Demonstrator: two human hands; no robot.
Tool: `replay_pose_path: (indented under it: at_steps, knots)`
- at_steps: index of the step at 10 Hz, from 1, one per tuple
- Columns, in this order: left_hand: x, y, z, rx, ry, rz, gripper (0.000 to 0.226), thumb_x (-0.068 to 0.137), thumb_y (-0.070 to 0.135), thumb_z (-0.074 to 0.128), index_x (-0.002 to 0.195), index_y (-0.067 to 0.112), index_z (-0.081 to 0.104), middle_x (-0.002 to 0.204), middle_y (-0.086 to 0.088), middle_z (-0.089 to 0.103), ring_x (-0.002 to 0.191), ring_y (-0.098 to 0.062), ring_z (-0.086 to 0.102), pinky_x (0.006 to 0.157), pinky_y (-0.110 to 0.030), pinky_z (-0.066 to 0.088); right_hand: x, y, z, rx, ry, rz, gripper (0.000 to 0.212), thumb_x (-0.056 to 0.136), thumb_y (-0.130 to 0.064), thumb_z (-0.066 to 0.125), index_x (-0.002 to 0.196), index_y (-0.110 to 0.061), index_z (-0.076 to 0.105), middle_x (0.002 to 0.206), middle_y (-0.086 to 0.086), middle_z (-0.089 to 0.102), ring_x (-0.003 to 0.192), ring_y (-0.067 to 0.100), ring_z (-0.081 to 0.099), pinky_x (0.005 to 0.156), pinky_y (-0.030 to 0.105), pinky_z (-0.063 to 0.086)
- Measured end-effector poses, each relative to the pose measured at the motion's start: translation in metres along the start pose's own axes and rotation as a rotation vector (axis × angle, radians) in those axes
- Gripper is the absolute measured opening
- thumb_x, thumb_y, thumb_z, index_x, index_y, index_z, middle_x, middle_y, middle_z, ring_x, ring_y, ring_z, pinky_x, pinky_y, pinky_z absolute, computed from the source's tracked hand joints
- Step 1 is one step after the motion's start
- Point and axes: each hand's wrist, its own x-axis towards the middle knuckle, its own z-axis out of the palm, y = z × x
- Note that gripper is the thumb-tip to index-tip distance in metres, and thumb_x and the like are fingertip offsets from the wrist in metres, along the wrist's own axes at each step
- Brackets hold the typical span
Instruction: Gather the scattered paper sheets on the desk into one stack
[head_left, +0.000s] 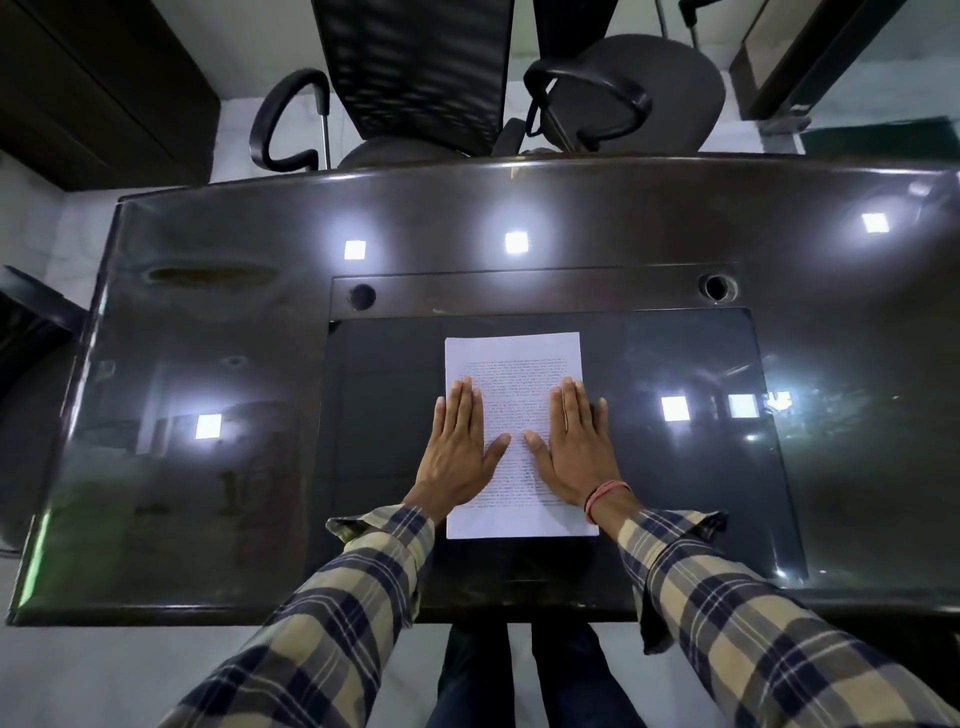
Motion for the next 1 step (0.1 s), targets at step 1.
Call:
replay_pose_path:
  at_steps: [1]
  knots:
    - [-0.0008, 0.0024, -0.0122, -0.073, -0.006, -0.024, 0.086, 0.106, 0.065, 0.014, 0.160, 0.008, -0.021, 0.165, -0.008, -0.035, 0.153, -0.023, -0.031, 0.126, -0.040, -0.017, -0.0029, -0.0011, -0.0145, -0.007, 0.030, -0.007, 0.084, 0.103, -0.064, 0.012, 0.162, -0.005, 0.001, 0.171, 0.015, -0.007, 0.158, 0.030, -0.009, 0.127, 0.055, -0.003]
